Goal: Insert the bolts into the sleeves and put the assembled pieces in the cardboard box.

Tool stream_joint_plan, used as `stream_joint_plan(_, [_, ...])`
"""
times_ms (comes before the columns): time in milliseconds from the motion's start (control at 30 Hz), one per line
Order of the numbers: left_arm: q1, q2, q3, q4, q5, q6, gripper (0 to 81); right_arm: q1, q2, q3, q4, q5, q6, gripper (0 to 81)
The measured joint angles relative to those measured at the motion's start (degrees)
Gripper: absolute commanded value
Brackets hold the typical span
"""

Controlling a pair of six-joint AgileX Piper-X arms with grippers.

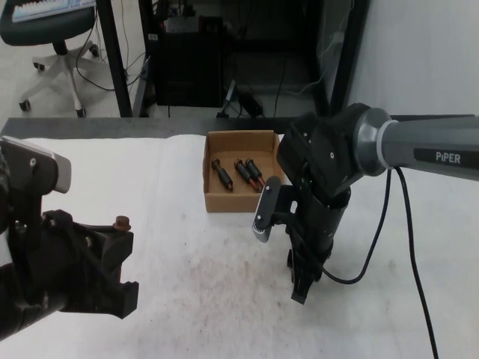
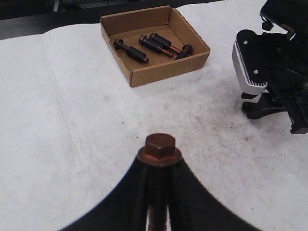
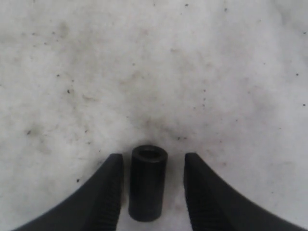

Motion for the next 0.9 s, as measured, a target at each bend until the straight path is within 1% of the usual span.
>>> stream_joint_plan(167, [0.0, 0.0, 0.0, 0.1, 0.0, 0.0, 0.3, -0.24, 0.0, 0.0, 0.64, 0.0, 0.0, 38.4])
stream_joint_plan(400, [0.0, 0.0, 0.0, 0.23, 0.0, 0.0, 0.3, -1.93, 0.0, 0.0, 2.51, 0.0, 0.12, 38.4])
stream_joint_plan(900, [0.0, 0.0, 0.0, 0.44, 0.0, 0.0, 0.3, -2.0, 0.0, 0.0, 0.41, 0.0, 0.09, 38.4])
